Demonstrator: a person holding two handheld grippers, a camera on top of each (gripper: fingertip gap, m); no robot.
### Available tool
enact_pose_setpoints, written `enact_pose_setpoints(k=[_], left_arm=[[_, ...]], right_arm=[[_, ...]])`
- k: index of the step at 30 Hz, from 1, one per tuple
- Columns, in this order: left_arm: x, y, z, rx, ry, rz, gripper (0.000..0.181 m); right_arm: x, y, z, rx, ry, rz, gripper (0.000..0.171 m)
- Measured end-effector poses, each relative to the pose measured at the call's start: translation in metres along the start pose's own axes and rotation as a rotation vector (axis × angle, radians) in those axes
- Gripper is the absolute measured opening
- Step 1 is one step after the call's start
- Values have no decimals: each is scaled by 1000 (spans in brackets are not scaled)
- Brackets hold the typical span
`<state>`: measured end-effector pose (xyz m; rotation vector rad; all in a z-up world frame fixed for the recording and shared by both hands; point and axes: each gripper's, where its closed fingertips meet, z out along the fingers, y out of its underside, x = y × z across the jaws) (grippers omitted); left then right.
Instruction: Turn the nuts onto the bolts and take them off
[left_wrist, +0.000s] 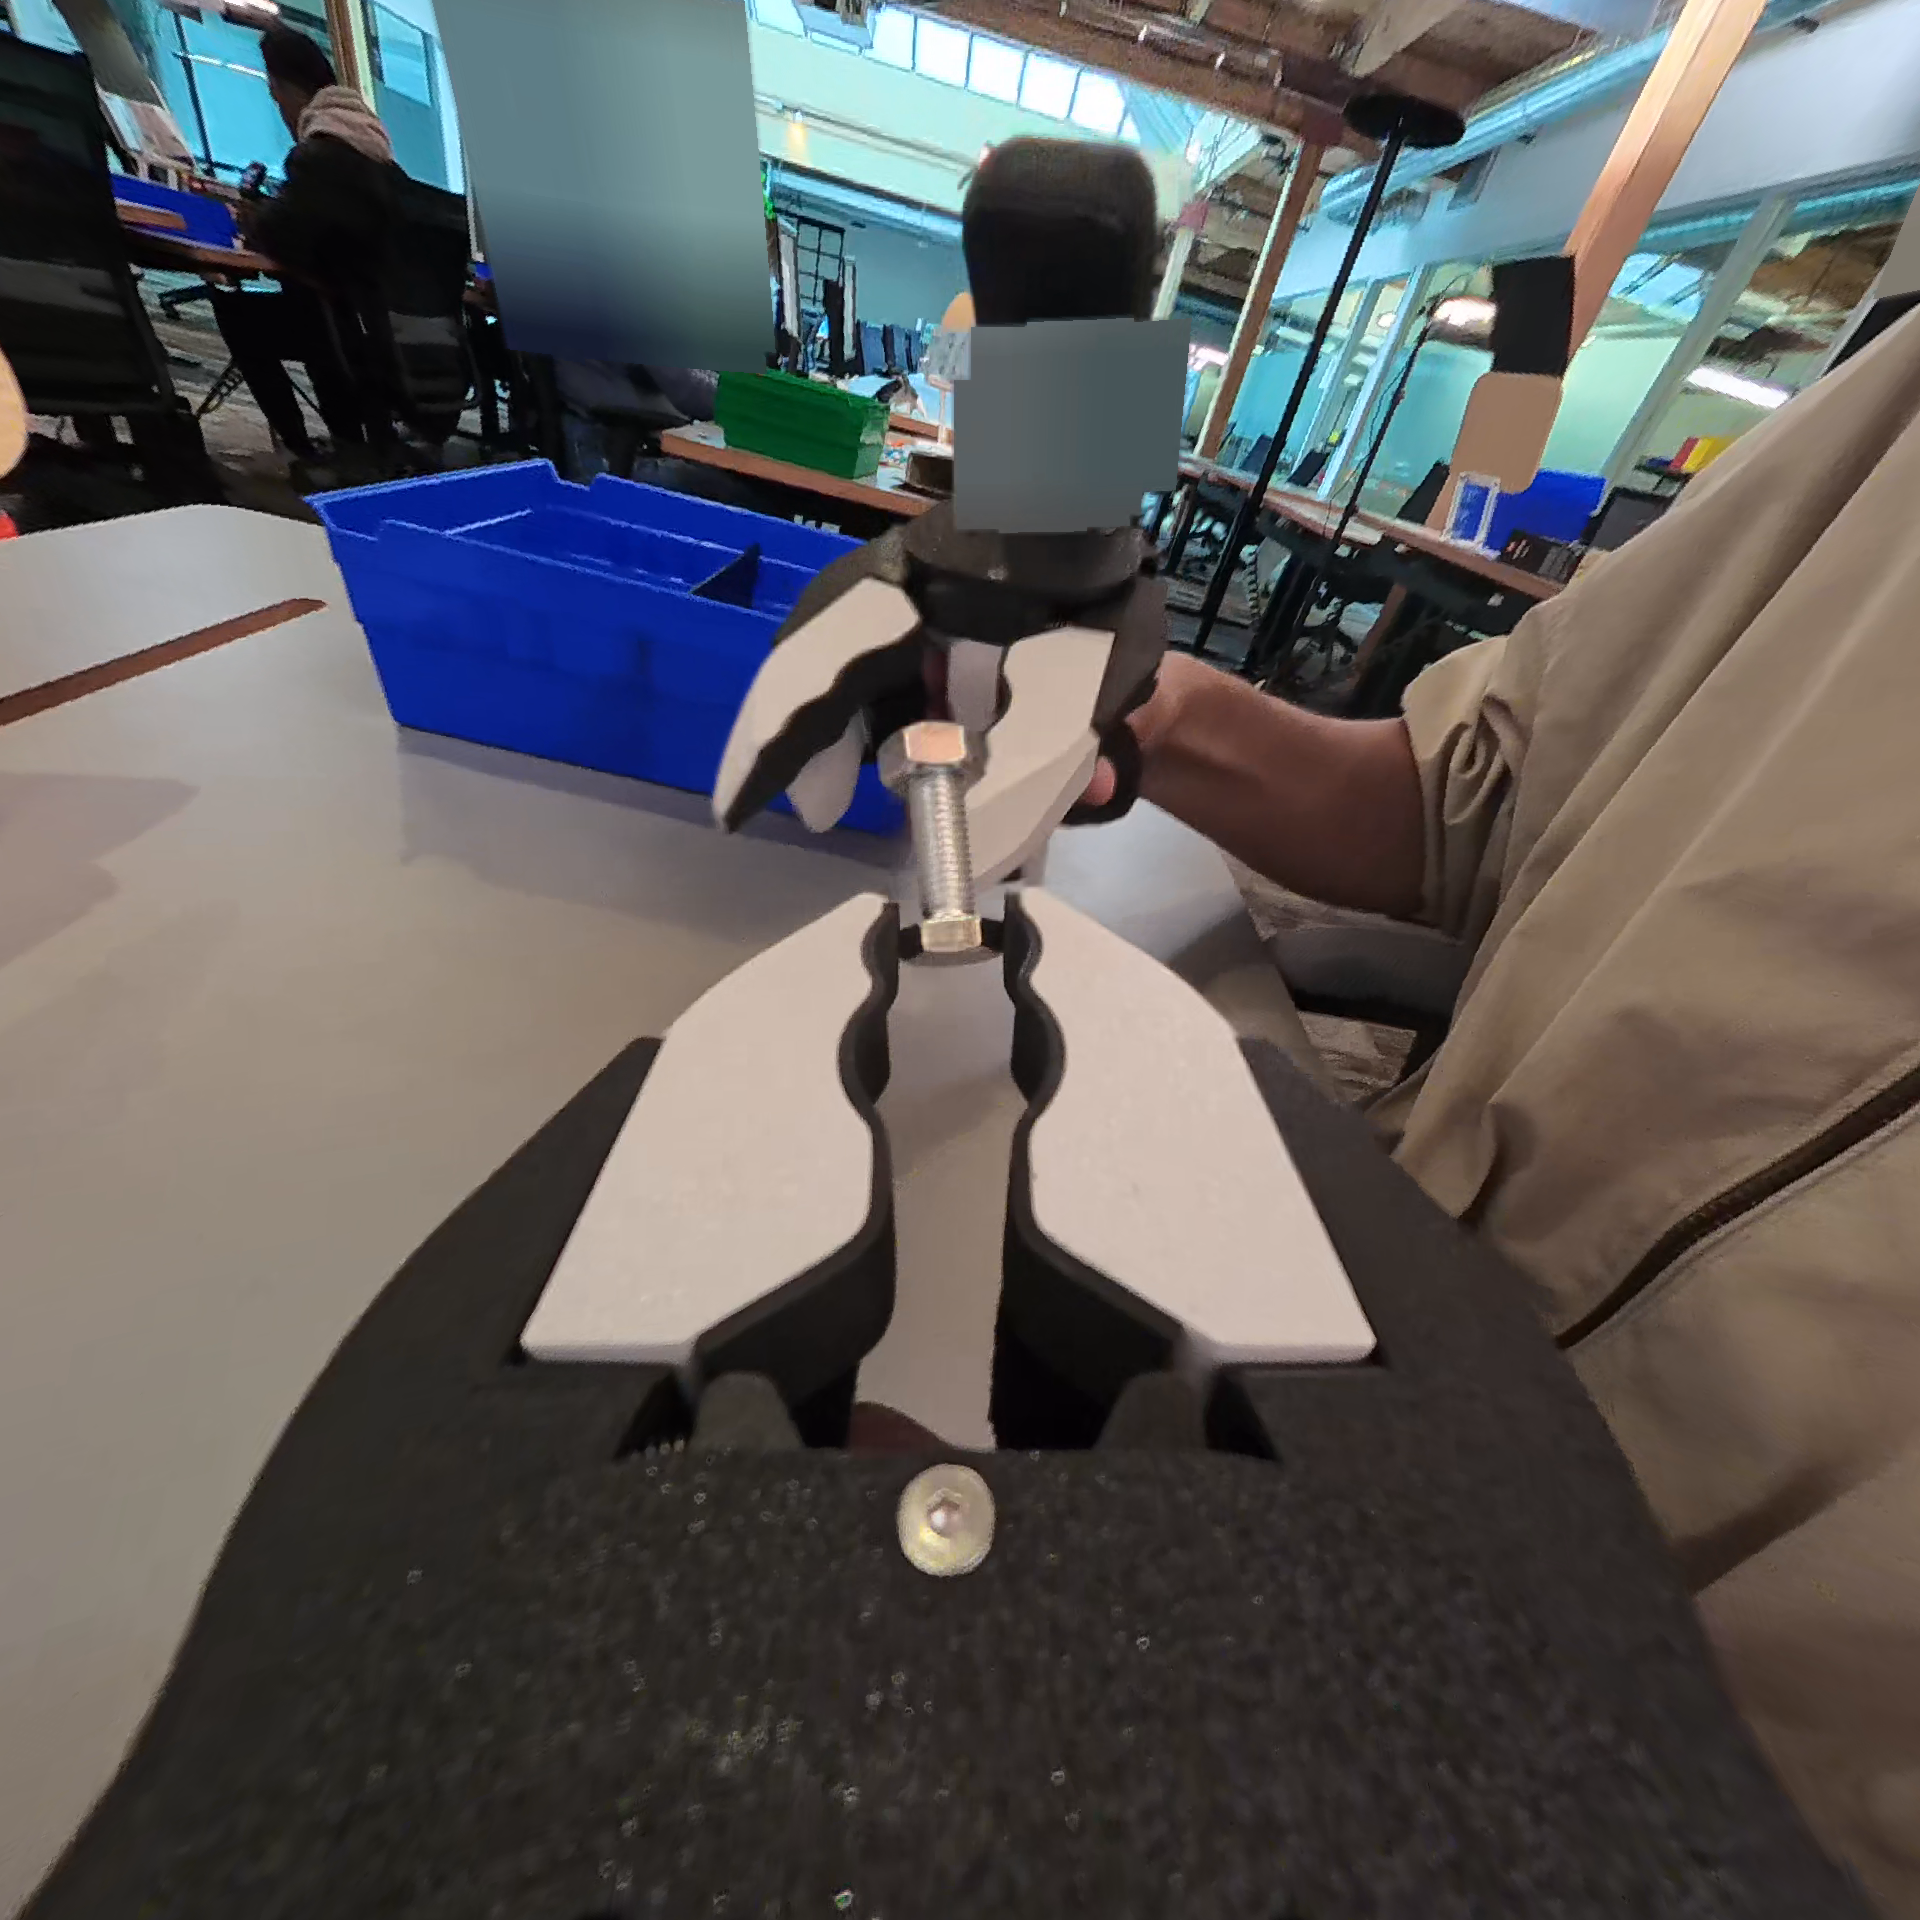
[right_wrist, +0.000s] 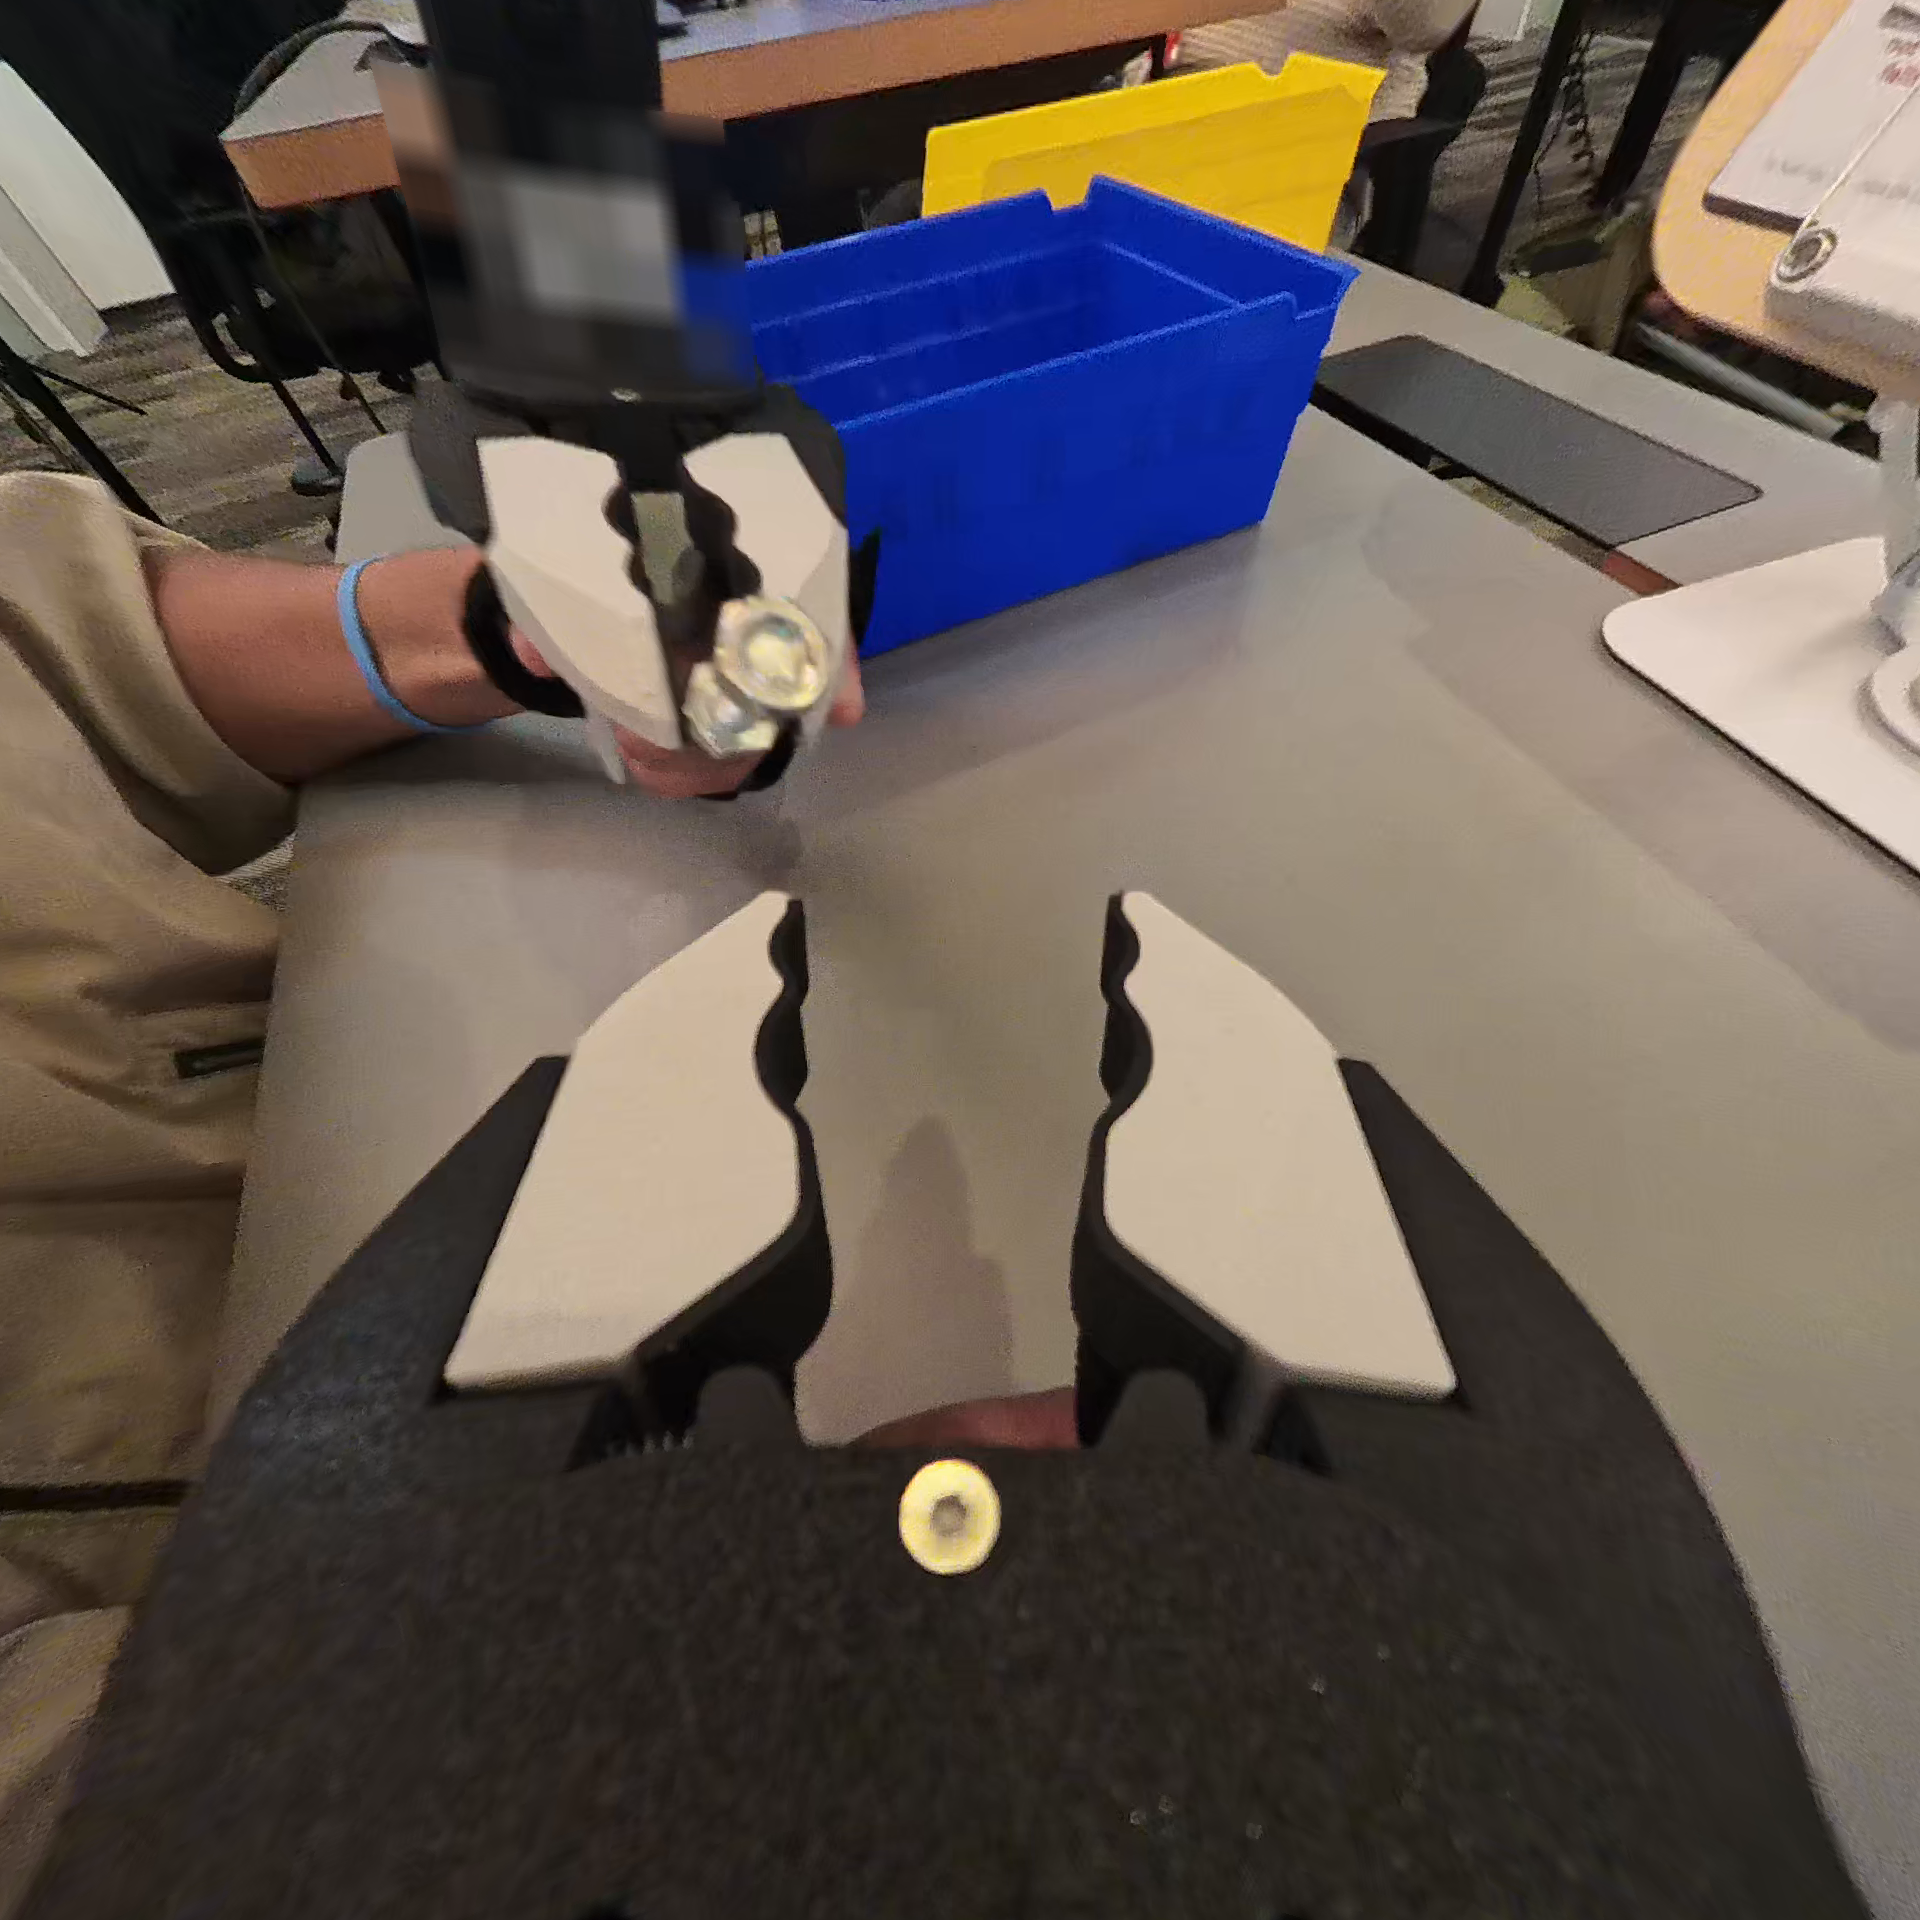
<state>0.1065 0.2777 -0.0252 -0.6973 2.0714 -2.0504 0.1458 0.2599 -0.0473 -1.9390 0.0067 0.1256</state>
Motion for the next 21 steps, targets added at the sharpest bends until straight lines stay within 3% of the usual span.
enact_pose_setpoints(k=[4, 8, 11, 12, 21], left_arm=[[-6, 12, 3, -71, -50, 55, 19], [-11, 26, 8, -163, -123, 154, 19], [-10, 31, 11, -191, -122, 168, 19], [-9, 33, 11, -195, -114, 166, 19], [6, 24, 14, -120, -2, 59, 19]], right_arm=[[-20, -16, -5, 6, -125, 65, 45], [-24, 1, 8, -116, -186, 217, 45], [-29, 1, 12, -92, -227, 249, 25], [-28, -1, 12, -70, -217, 240, 18], [-37, -10, 3, 43, -268, 45, 17]])
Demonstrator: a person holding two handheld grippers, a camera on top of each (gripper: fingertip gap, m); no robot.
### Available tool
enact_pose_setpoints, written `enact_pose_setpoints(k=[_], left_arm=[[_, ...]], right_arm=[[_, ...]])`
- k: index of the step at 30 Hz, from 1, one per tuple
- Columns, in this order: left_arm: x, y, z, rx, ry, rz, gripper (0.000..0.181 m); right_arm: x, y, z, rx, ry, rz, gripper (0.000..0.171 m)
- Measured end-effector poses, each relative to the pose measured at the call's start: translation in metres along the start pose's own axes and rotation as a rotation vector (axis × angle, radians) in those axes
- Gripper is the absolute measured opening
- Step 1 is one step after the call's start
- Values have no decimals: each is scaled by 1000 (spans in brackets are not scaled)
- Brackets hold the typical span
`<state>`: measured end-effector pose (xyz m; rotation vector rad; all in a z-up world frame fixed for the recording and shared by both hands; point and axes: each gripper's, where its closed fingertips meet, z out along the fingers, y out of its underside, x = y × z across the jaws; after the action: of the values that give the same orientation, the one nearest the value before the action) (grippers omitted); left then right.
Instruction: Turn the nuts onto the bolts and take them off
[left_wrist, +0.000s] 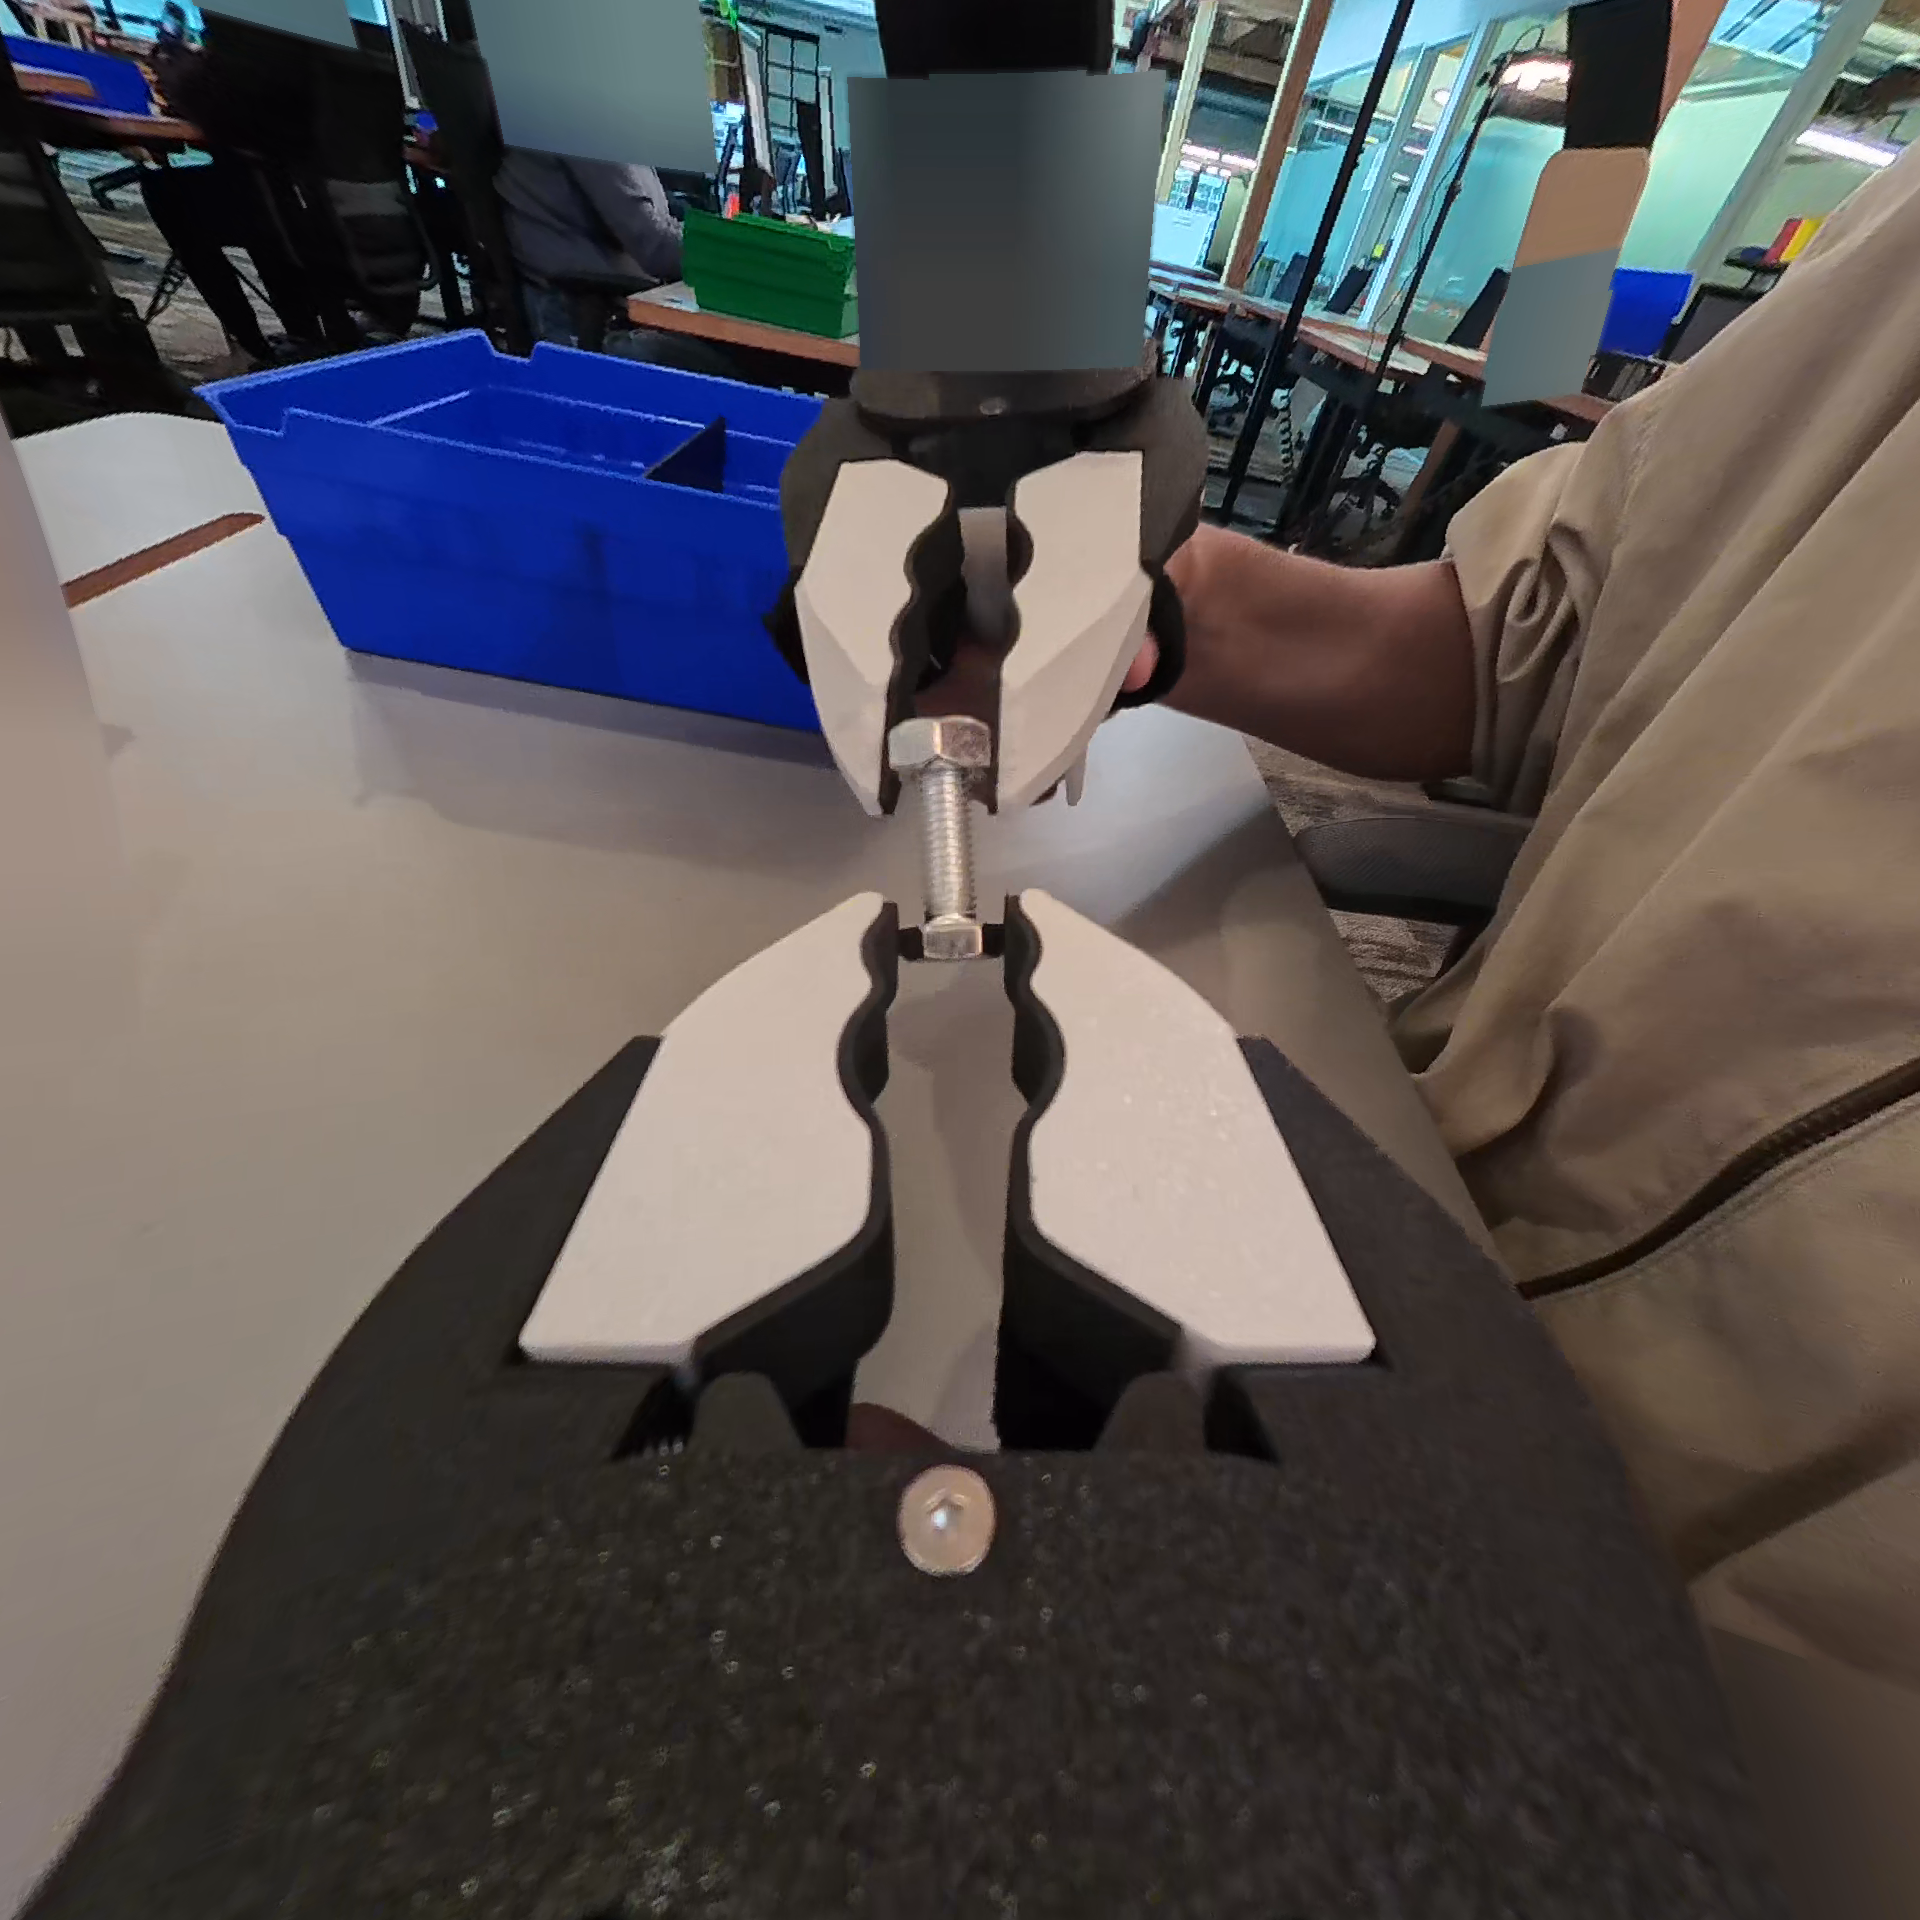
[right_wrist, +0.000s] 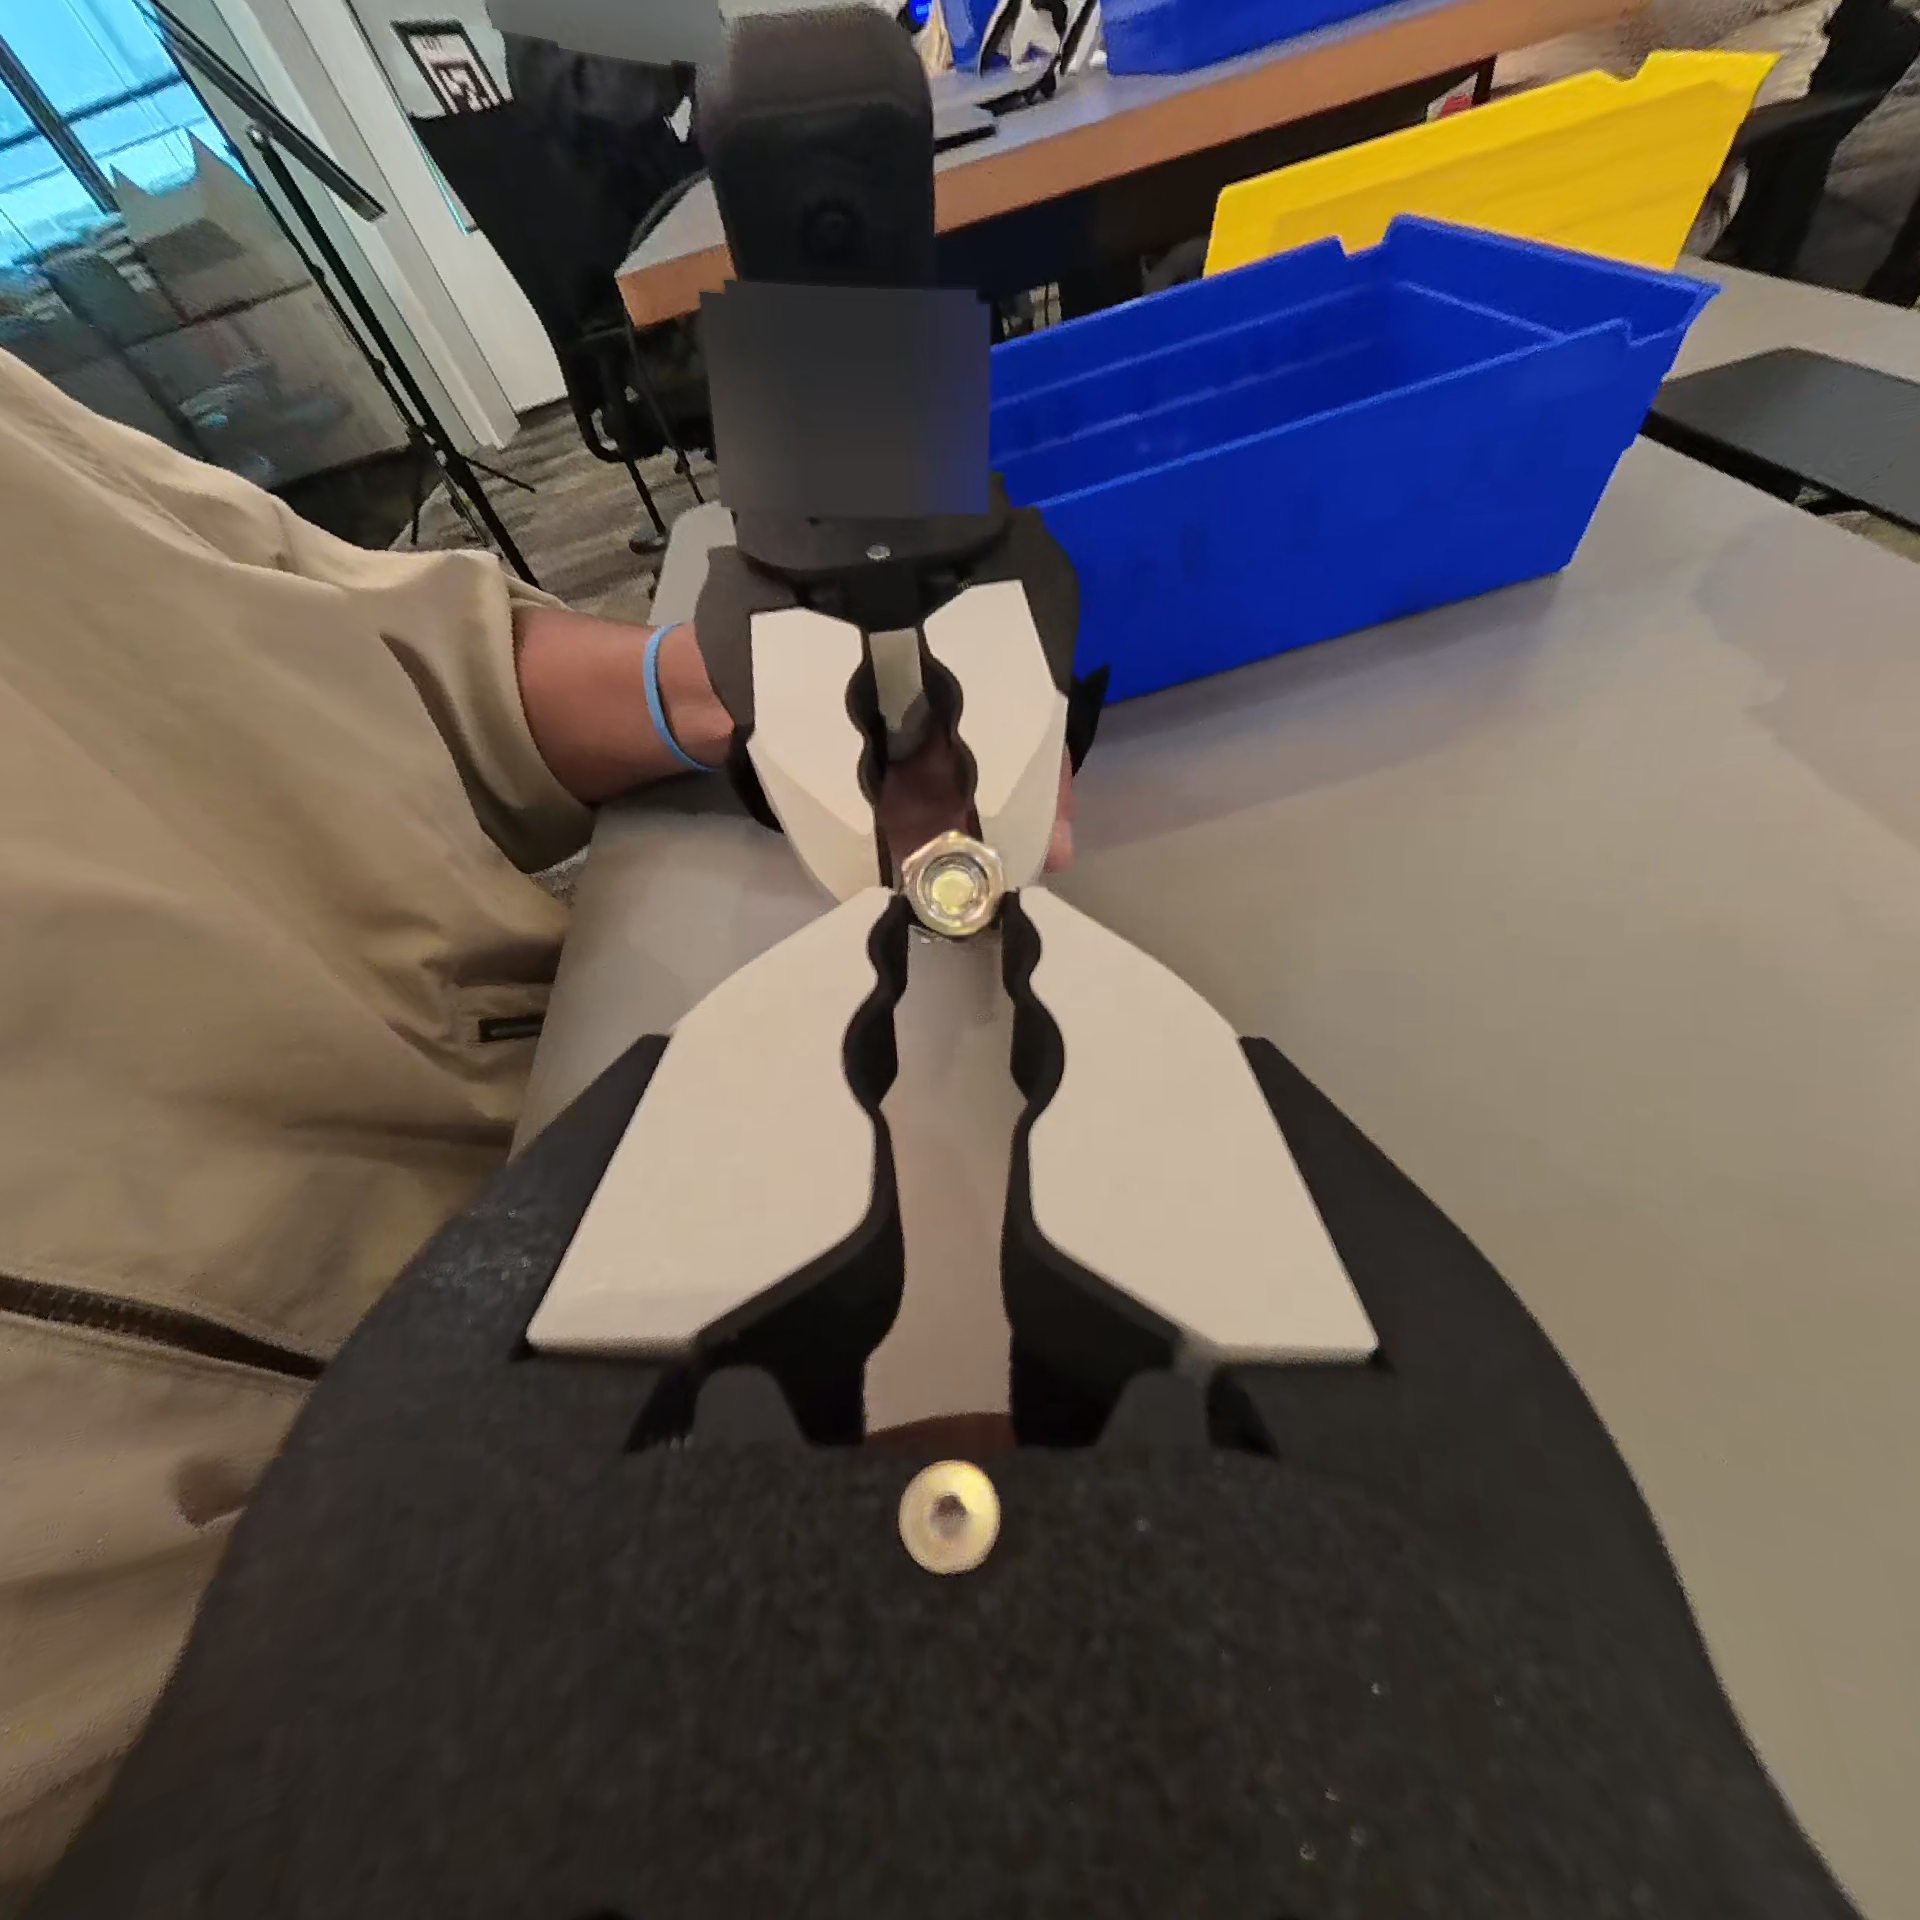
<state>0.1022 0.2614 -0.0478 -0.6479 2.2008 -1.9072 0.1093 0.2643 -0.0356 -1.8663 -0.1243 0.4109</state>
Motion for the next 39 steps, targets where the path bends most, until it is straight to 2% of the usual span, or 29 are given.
enact_pose_setpoints(k=[3, 6, 10, 13, 14, 15, 18, 22, 26, 28, 31, 34, 36, 39], left_arm=[[-1, -4, -1, 31, -21, 15, 19], [-7, -3, -1, 26, -68, 35, 40], [-15, 4, 3, -29, -166, 133, 46], [-20, 8, 5, -59, -229, 200, 42], [-21, 10, 5, -75, -243, 220, 35], [-20, 12, 5, -90, -239, 242, 20], [-18, 15, 6, -123, -211, 217, 19], [-5, 2, 2, -36, -87, 95, 19], [-2, 1, 2, -26, -64, 77, 18], [-4, 3, 2, -31, -72, 76, 18], [-10, 9, 2, -69, -105, 103, 18], [-9, 14, 4, -99, -101, 120, 18], [-7, 15, 5, -101, -93, 115, 18], [-1, 13, 4, -83, -28, 63, 18]], right_arm=[[0, -5, 0, 34, -7, 19, 17], [0, -10, -1, 63, -9, 31, 17], [8, -6, 1, 4, 76, 36, 17], [7, -3, 6, -30, 102, 35, 17], [7, -3, 6, -37, 113, 32, 17], [9, -3, 7, -46, 136, 29, 17], [7, -3, 8, -67, 138, -4, 17], [0, -10, 4, -40, 63, -133, 18], [-1, -8, 2, -55, 28, -151, 19], [1, -10, 1, -44, 55, -146, 38], [4, -8, 0, -72, 59, -76, 39], [6, -2, 0, -130, 48, -8, 34], [2, 1, 2, -161, 11, -33, 19], [-5, -1, 2, -183, 0, -270, 18]])
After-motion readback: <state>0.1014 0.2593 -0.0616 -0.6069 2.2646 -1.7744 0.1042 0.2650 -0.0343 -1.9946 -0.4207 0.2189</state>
